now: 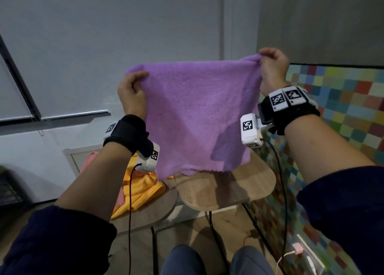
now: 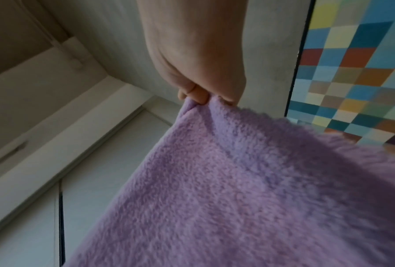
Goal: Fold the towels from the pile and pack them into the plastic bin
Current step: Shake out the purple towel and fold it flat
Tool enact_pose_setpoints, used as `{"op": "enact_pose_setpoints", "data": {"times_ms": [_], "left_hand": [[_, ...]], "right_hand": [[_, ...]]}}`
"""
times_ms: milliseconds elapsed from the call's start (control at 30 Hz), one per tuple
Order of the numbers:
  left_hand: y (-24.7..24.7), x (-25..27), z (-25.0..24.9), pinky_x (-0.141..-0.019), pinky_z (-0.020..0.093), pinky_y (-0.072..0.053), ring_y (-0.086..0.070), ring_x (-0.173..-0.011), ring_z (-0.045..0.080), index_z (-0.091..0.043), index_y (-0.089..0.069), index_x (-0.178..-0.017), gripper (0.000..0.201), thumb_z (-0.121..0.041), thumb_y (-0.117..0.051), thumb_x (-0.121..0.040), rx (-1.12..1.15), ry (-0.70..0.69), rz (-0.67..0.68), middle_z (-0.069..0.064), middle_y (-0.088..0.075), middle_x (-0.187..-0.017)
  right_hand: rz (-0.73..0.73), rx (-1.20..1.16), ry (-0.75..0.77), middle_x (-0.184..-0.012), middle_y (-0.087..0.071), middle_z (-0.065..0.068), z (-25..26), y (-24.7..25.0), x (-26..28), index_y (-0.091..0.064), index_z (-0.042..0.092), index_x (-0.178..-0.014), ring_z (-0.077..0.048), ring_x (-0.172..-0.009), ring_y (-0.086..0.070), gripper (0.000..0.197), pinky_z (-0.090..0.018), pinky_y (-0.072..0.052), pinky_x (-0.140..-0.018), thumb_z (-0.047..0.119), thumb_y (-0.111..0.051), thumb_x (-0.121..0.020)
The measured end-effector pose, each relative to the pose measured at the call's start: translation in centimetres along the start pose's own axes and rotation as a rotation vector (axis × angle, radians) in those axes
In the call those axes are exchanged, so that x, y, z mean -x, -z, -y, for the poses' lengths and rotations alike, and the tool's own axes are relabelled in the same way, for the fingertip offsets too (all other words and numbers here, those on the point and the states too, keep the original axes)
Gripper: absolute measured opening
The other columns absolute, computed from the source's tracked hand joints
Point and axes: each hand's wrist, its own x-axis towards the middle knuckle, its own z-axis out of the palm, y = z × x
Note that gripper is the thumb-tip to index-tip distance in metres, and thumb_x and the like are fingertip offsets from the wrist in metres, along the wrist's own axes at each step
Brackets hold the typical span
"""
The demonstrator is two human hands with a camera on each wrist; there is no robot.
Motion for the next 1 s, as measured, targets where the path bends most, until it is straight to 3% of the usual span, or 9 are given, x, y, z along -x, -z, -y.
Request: {"op": "enact_pose_setpoints", "data": {"times_ms": [100,167,200,267,433,500,633,733,1000], "left_hand": [[-0.5,-0.1,-1.4,-0.099,0.027,-0.044,-0.058,-0.1,0.015,-0.005,-0.069,-0.103,0.043,0.01,-0.036,-0.08,0.038,0.014,0.063,0.001,-0.063,-0.104],[-0.8,0.2,-1.7,-0.098,0.017,-0.041,-0.056,-0.105,0.013,0.002,-0.066,-0.11,0.046,0.013,-0.033,-0.079,0.057,0.073,0.103,0.003,-0.061,-0.11],[-0.8,0.4,-1.6,-0.098,0.014,-0.04,-0.055,-0.107,0.012,0.004,-0.063,-0.114,0.047,0.013,-0.033,-0.08,0.058,0.101,0.121,0.005,-0.06,-0.114],[-0.6,0.8,-0.9,-0.1,0.018,-0.04,-0.055,-0.113,0.014,0.003,-0.059,-0.12,0.046,0.011,-0.034,-0.083,0.046,0.145,0.153,0.009,-0.06,-0.121],[-0.1,1.6,0.1,-0.104,0.024,-0.039,-0.053,-0.122,0.024,0.002,-0.058,-0.122,0.046,0.009,-0.035,-0.083,0.042,0.233,0.158,0.013,-0.059,-0.125],[0.1,1.7,0.1,-0.102,0.019,-0.037,-0.051,-0.123,0.02,0.002,-0.057,-0.123,0.046,0.01,-0.034,-0.083,0.061,0.26,0.154,0.013,-0.058,-0.127],[0.5,1.0,0.0,-0.102,0.023,-0.04,-0.054,-0.118,0.016,-0.001,-0.06,-0.12,0.041,0.005,-0.037,-0.086,0.13,0.278,0.064,0.015,-0.059,-0.125],[0.7,0.4,-0.5,-0.089,0.009,-0.043,-0.054,-0.105,0.007,0.004,-0.06,-0.119,0.031,-0.001,-0.047,-0.09,0.148,0.2,0.004,0.01,-0.06,-0.121],[0.6,-0.1,-0.7,-0.084,0.012,-0.044,-0.056,-0.083,-0.007,-0.005,-0.065,-0.104,0.027,0.001,-0.053,-0.082,0.062,0.032,-0.036,-0.003,-0.063,-0.096]], "right_hand": [[-0.012,0.11,-0.104,-0.068,-0.054,0.003,0.2,0.0,-1.0,-0.053,0.019,-0.063,-0.01,-0.065,-0.052,0.036,-0.014,-0.042,-0.054,-0.009,-0.039,-0.081],[0.043,0.237,-0.22,-0.072,-0.057,0.001,-0.7,0.2,-1.2,-0.055,0.015,-0.067,-0.016,-0.073,-0.055,0.015,-0.026,-0.046,-0.067,0.013,-0.05,-0.081],[0.096,0.329,-0.268,-0.08,-0.061,-0.001,-1.8,0.5,-1.7,-0.059,0.012,-0.075,-0.018,-0.079,-0.057,0.019,-0.031,-0.047,-0.074,0.031,-0.057,-0.075],[0.21,0.602,-0.396,-0.099,-0.063,-0.003,-3.4,1.6,-1.4,-0.064,0.013,-0.103,-0.021,-0.093,-0.06,0.067,-0.036,-0.05,-0.087,0.056,-0.069,-0.053],[0.525,0.941,-0.573,-0.098,-0.065,-0.01,-4.9,4.2,0.0,-0.064,0.008,-0.082,-0.03,-0.089,-0.064,0.03,-0.044,-0.053,-0.086,0.031,-0.076,-0.069],[0.54,0.842,-0.544,-0.096,-0.061,-0.007,-5.1,4.2,-0.4,-0.059,0.01,-0.077,-0.022,-0.08,-0.062,0.015,-0.035,-0.055,-0.076,0.023,-0.068,-0.079],[0.332,0.514,-0.291,-0.082,-0.065,0.001,-3.2,2.2,-0.4,-0.064,0.017,-0.072,-0.015,-0.084,-0.063,0.013,-0.026,-0.053,-0.081,0.007,-0.07,-0.079],[0.196,0.298,-0.122,-0.072,-0.058,0.008,-0.9,1.0,-0.2,-0.056,0.023,-0.067,-0.002,-0.068,-0.054,0.031,-0.009,-0.045,-0.063,-0.004,-0.061,-0.083],[-0.039,0.076,0.099,-0.079,-0.055,0.005,0.5,1.2,0.0,-0.051,0.023,-0.075,-0.002,-0.068,-0.052,0.03,-0.006,-0.044,-0.061,-0.005,-0.056,-0.085]]}}
